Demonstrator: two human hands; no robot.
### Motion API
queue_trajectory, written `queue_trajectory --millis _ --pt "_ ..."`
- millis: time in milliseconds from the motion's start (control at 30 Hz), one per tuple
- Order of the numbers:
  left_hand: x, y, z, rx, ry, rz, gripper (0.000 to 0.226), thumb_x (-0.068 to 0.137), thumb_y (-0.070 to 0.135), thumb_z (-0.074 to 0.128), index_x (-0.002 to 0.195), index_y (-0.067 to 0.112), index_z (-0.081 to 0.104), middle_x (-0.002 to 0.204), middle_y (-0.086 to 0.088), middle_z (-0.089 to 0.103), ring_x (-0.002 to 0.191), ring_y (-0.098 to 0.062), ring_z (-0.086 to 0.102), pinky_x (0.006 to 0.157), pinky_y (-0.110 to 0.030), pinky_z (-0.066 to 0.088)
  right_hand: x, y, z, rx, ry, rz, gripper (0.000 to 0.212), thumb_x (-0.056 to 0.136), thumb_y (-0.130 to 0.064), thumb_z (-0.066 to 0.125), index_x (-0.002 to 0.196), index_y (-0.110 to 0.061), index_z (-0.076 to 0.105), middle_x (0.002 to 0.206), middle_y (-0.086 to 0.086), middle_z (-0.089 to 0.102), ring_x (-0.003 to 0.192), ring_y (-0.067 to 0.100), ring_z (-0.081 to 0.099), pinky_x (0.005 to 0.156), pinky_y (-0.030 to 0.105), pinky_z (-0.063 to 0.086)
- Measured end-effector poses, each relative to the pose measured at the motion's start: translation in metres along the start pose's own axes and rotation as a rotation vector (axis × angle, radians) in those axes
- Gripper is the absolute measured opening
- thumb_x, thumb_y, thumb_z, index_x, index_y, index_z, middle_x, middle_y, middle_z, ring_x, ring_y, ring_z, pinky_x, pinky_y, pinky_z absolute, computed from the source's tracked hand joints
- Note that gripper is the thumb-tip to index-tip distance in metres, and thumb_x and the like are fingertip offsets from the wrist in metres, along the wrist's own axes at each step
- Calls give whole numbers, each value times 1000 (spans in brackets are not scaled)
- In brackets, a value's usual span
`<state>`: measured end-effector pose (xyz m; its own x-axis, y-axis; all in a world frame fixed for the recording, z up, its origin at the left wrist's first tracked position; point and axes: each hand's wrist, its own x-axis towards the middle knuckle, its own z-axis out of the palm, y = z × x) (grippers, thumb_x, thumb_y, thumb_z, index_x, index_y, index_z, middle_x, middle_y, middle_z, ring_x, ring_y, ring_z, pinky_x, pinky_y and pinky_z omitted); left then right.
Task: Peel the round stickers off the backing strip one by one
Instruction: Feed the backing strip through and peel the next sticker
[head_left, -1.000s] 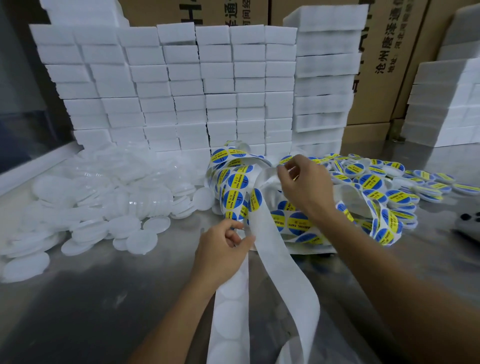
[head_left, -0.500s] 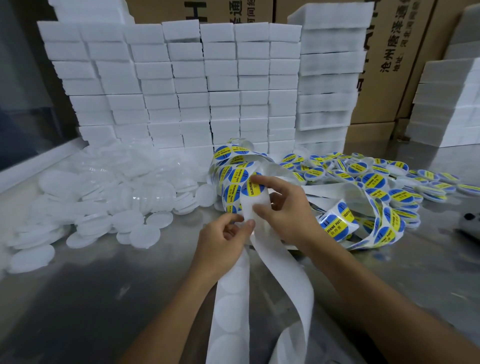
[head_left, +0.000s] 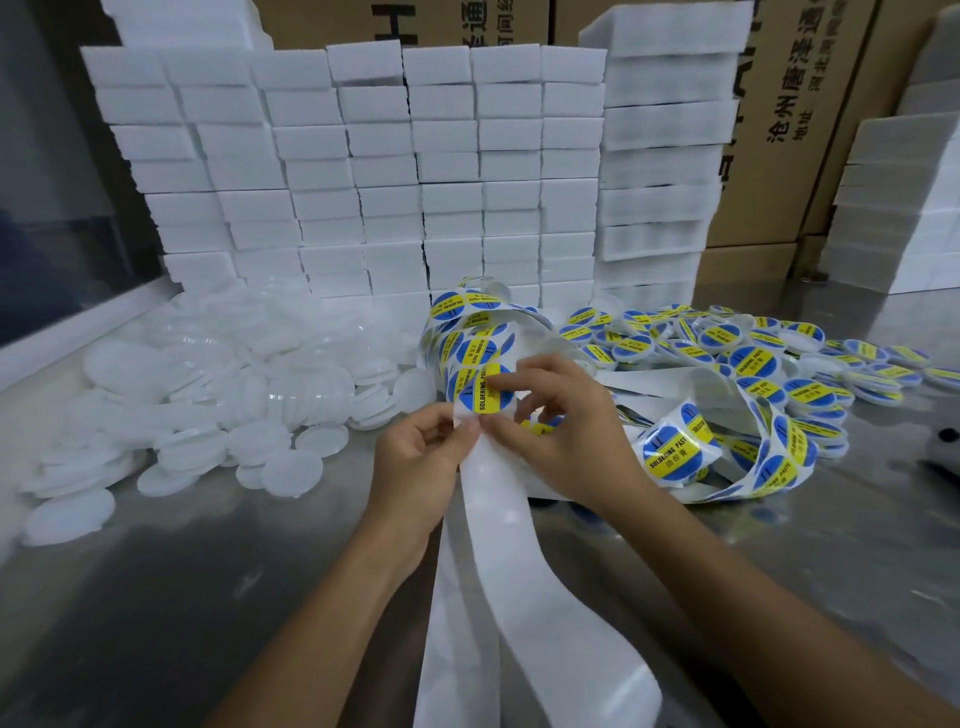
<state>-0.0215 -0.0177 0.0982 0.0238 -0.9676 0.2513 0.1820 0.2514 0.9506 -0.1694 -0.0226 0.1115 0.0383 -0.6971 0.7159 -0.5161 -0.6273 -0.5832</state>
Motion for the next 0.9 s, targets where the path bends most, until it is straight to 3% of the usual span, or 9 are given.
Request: queue_trajectory --millis 100,233,333,433,567,700,767,833,900 --pt "-1 0 1 23 -2 11 32 91 3 62 76 27 78 80 1 76 72 -7 71 61 -16 53 -1 2 -1 -171 67 -125 16 76 -20 85 90 -17 79 111 6 54 78 10 54 66 25 48" --pt "-1 -2 2 44 -2 13 34 91 2 62 76 28 78 81 0 76 72 -8 71 61 -17 53 1 2 -2 -140 77 -172 6 78 -13 83 82 -11 78 87 4 59 65 12 53 60 29 47" --pt "0 -5 1 71 15 20 35 90 1 62 76 28 78 80 0 76 72 -8 70 62 -18 53 3 0 -2 16 86 -1 7 78 -13 82 78 -12 75 71 2 62 58 5 49 59 19 42" --pt "2 -8 -1 119 36 23 36 89 2 63 73 31 77 78 2 76 71 -7 70 63 -18 54 8 -3 -4 361 94 375 9 80 -15 81 80 -9 74 65 7 67 57 7 56 54 21 48" --pt "4 -12 -3 142 56 14 35 88 0 64 71 29 77 77 1 75 68 -7 67 62 -18 53 13 -2 -9 652 113 722 13 80 -20 81 77 -12 72 55 -7 58 49 8 49 52 21 41" --pt "7 -21 -8 301 143 74 23 83 6 72 73 27 69 63 1 65 61 -11 58 64 -25 49 14 -4 -14 799 114 760 17 76 -28 82 78 -16 70 67 -5 66 57 8 60 55 20 49" --pt "8 -24 -10 440 176 152 23 78 12 79 75 25 59 59 5 61 55 -6 54 60 -19 47 13 -7 -13 842 74 725 26 67 -32 82 83 -14 72 73 -3 70 64 9 65 56 18 50" --pt "7 -26 -12 581 174 212 27 75 20 82 72 23 55 58 7 58 53 -4 52 55 -17 45 11 -9 -8 879 36 715 30 61 -29 81 85 -13 74 77 0 73 71 10 70 59 17 52" --pt "6 -24 -13 702 160 223 27 76 31 80 70 22 56 62 6 58 56 -7 54 58 -26 48 7 -9 -1 950 20 725 24 62 -18 80 85 -13 74 81 4 76 76 12 73 62 18 54"
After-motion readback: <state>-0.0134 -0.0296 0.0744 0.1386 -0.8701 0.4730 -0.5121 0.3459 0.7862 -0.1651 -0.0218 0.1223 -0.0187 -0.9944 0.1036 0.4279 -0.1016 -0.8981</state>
